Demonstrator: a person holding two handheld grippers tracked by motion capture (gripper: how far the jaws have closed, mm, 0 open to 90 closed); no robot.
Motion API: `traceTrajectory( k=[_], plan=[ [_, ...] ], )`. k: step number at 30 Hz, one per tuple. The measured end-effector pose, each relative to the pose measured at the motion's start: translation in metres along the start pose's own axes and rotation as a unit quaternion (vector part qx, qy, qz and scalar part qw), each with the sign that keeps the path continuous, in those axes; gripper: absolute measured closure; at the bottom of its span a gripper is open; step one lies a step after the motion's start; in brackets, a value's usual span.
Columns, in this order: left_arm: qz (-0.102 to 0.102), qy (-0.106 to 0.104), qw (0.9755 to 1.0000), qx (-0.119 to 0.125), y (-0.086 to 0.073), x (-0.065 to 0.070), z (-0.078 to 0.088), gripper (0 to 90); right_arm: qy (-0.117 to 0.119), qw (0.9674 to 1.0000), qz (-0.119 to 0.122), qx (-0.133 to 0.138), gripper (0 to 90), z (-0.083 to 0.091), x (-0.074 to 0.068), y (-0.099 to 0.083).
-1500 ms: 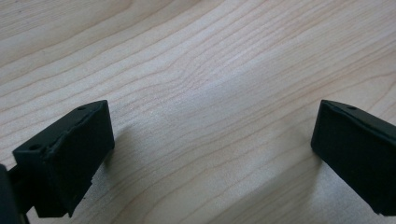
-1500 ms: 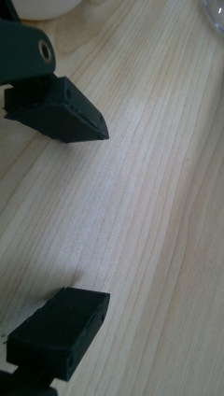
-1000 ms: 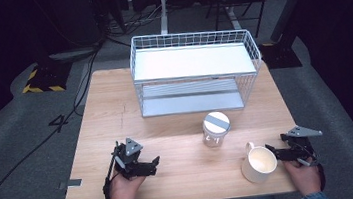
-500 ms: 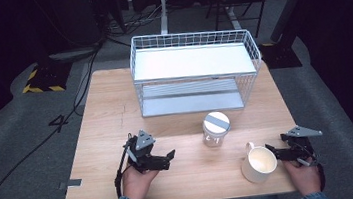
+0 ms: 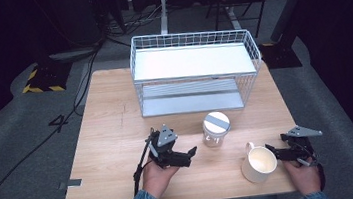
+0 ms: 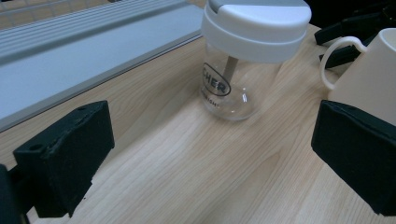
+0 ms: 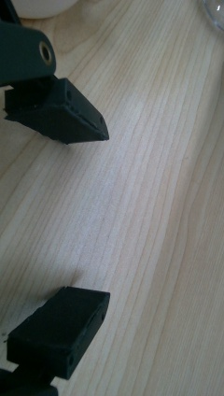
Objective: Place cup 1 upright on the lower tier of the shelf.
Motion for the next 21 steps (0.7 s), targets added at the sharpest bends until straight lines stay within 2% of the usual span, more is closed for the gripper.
traceTrajectory(
  k=[4,10,13,16,21],
  plan=[
    [0.011,-0.017,0.9998,0.006,0.002,0.004,-0.01,0.0,0.0,1.0,0.0,0.0,18.8,0.0,0.0,0.0],
    [0.001,-0.033,0.9994,0.009,0.011,0.013,-0.03,0.0,0.0,1.0,0.0,0.0,18.8,0.0,0.0,0.0],
    [-0.009,-0.03,0.9995,0.008,0.016,0.016,-0.04,0.0,0.0,1.0,0.0,0.0,18.8,0.0,0.0,0.0],
    [0.001,-0.029,0.9995,0.014,0.02,0.017,-0.051,0.0,0.0,1.0,0.0,0.0,18.8,0.0,0.0,0.0],
    [0.0,-0.027,0.9995,0.014,0.025,0.019,-0.067,0.0,0.0,1.0,0.0,0.0,18.8,0.0,0.0,0.0]
  ],
)
Point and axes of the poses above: each handheld gripper's, and its own axes: z roughly backward along the jaws, y roughly out of its top, x roughly to its right, the point moved 2 cm from there along -z, roughly forward along the jaws, and after that the axes turned 5 degrees about -z, right-handed, at the moved point
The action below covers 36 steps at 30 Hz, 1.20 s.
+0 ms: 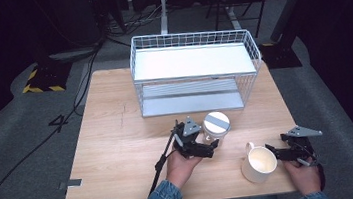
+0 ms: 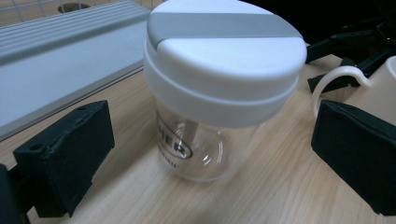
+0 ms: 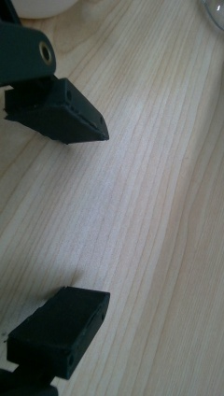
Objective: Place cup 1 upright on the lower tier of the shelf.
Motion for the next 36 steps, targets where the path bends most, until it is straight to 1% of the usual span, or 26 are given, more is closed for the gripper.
traceTrajectory(
  k=[2,4,5,8,10,12,14,16,18,21,23,25,28,31,36],
  plan=[
    [0.0,0.001,1.0,0.002,0.002,0.001,-0.006,0.0,0.0,1.0,0.0,0.0,18.8,0.0,0.0,0.0],
    [0.006,-0.004,1.0,0.006,0.004,0.001,-0.012,0.0,0.0,1.0,0.0,0.0,18.8,0.0,0.0,0.0],
    [0.006,-0.005,0.9999,0.009,0.005,0.001,-0.015,0.0,0.0,1.0,0.0,0.0,18.8,0.0,0.0,0.0],
    [0.003,0.007,1.0,-0.004,0.004,0.002,-0.023,0.0,0.0,1.0,0.0,0.0,18.8,0.0,0.0,0.0],
    [0.01,0.001,0.9999,-0.006,0.003,0.002,-0.028,0.0,0.0,1.0,0.0,0.0,18.8,0.0,0.0,0.0],
    [0.009,0.002,1.0,0.0,0.003,0.003,-0.031,0.0,0.0,1.0,0.0,0.0,18.8,0.0,0.0,0.0],
    [0.001,0.006,1.0,0.004,0.005,0.004,-0.033,0.0,0.0,1.0,0.0,0.0,18.8,0.0,0.0,0.0],
    [0.0,0.008,1.0,0.004,0.006,0.004,-0.034,0.0,0.0,1.0,0.0,0.0,18.8,0.0,0.0,0.0],
    [0.0,0.01,0.9999,0.009,0.007,0.005,-0.035,0.0,0.0,1.0,0.0,0.0,18.8,0.0,0.0,0.0],
    [-0.01,0.01,0.9999,0.007,0.011,0.007,-0.036,0.0,0.0,1.0,0.0,0.0,18.8,0.0,0.0,0.0],
    [-0.012,0.011,0.9999,0.002,0.012,0.008,-0.037,0.0,0.0,1.0,0.0,0.0,18.8,0.0,0.0,0.0],
    [-0.012,0.01,0.9999,-0.002,0.013,0.007,-0.038,1.2,0.0,1.0,0.0,0.0,18.8,0.0,0.0,0.0],
    [-0.014,0.004,0.9999,0.0,0.013,0.006,-0.037,6.4,0.0,1.0,0.0,0.0,18.8,0.0,0.0,0.0],
    [-0.015,0.008,0.9999,0.0,0.013,0.008,-0.037,6.7,0.0,1.0,0.0,0.0,18.8,0.0,0.0,0.0],
    [-0.01,0.012,0.9999,0.001,0.014,0.009,-0.038,6.9,0.0,1.0,0.0,0.0,18.8,0.0,0.0,0.0]
  ],
)
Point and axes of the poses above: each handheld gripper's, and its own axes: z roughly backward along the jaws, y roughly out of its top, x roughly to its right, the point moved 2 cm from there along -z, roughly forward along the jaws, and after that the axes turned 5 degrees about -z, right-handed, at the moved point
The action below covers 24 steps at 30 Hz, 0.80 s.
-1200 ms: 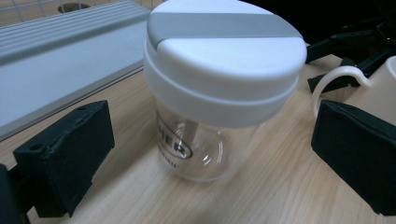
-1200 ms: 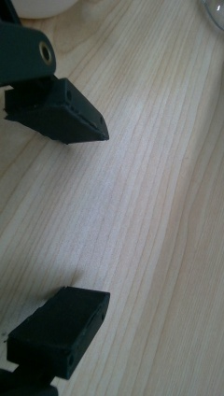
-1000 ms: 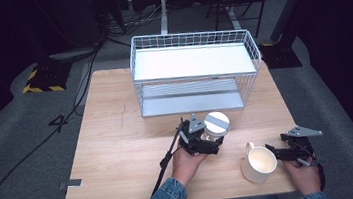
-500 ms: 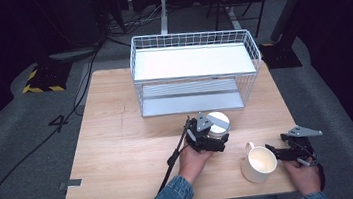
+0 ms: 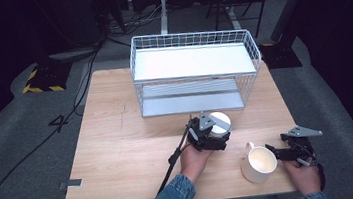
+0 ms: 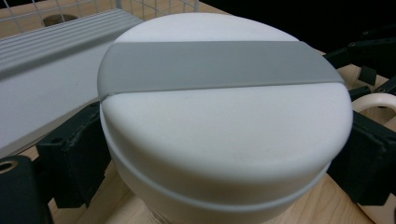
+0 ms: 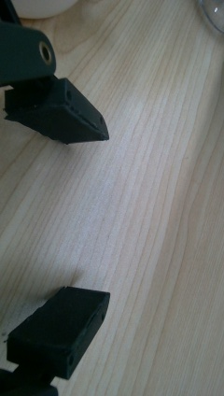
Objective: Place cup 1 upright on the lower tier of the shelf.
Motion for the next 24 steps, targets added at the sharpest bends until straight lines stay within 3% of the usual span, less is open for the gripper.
traceTrajectory(
  k=[18,24],
  plan=[
    [-0.004,0.005,0.9999,0.01,0.008,0.007,0.006,7.1,0.0,1.0,0.0,0.0,18.8,0.0,0.0,0.0],
    [0.011,0.008,0.9998,0.016,0.013,0.001,0.013,7.1,0.0,1.0,0.0,0.0,18.8,0.0,0.0,0.0]
  ],
)
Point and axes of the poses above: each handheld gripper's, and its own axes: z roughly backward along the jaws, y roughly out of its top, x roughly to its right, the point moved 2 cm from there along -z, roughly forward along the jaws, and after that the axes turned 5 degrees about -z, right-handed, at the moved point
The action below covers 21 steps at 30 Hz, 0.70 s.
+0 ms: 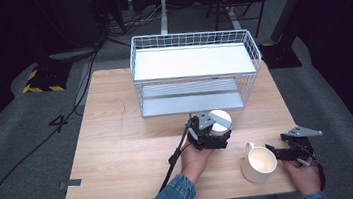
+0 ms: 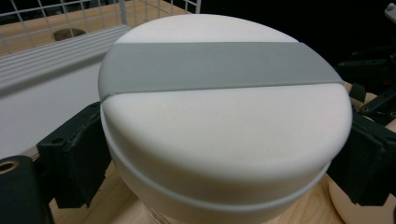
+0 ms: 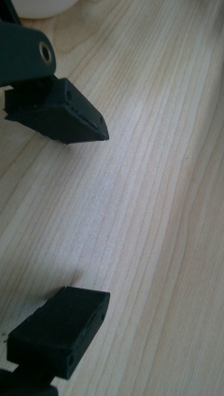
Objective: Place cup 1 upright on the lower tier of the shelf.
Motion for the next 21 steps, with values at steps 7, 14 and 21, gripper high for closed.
traceTrajectory(
  k=[7,14,21],
  plan=[
    [0.011,0.015,0.9997,0.018,0.011,-0.013,0.011,7.1,0.0,1.0,0.0,0.0,18.8,0.0,0.0,0.0],
    [0.021,0.041,0.9986,0.025,0.019,-0.028,0.02,7.1,0.0,1.0,0.0,0.0,18.8,0.0,0.0,0.0],
    [0.027,0.071,0.9967,0.029,0.026,-0.042,0.027,7.1,0.0,1.0,0.0,0.0,18.8,0.0,0.0,0.0]
  ],
)
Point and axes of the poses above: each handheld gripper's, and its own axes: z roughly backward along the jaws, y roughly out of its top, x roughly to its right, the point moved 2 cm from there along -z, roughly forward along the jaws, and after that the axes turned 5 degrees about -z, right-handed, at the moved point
